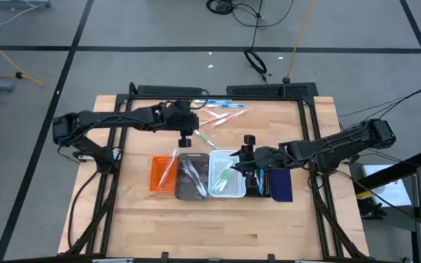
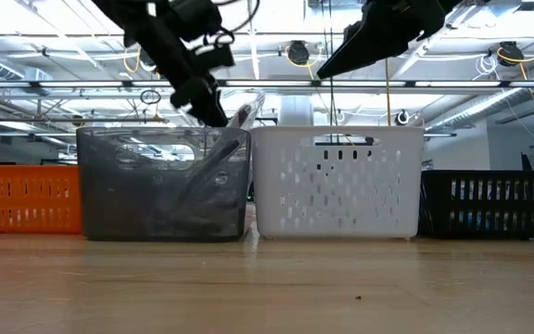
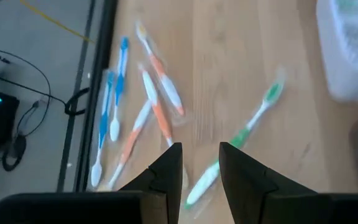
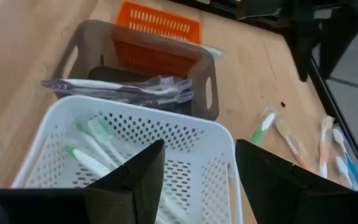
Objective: Pick & Place Toothbrushes
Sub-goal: Put the green toothbrush into the white bin
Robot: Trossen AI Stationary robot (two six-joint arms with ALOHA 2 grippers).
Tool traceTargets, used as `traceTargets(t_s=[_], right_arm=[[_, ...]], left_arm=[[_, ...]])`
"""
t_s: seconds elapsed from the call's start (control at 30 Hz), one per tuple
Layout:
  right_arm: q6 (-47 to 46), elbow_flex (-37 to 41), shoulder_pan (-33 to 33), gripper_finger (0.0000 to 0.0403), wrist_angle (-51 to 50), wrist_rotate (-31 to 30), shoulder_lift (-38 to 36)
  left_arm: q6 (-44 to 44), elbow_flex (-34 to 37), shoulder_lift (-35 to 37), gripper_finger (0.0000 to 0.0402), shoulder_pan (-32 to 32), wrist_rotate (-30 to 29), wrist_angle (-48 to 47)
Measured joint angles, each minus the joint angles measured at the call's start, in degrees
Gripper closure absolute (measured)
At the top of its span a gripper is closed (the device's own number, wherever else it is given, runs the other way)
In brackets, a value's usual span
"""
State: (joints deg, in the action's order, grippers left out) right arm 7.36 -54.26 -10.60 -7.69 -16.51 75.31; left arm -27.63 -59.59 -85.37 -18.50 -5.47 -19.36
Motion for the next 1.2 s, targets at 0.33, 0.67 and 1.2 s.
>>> traceTargets(t_s=[0.33,0.67,1.2], right_arm=[[-0.18,0.00,1.81,0.0216,-0.72,-0.06,-0.04],[-0.20,0.02,2.29,0.0216,-0.71,0.02,-0.04],[-0.20,0.02,2.37,0.0216,-0.71,-0.02,-0.04]], left_arm=[[-11.58,0.00,-9.90,0.0295,-3.70,5.53,0.34],[-15.90,0.00,-16.31,0.0295,-4.90,5.57,3.19],[-17.25,0.00,-16.69,0.0295,-5.95,10.39,3.96]])
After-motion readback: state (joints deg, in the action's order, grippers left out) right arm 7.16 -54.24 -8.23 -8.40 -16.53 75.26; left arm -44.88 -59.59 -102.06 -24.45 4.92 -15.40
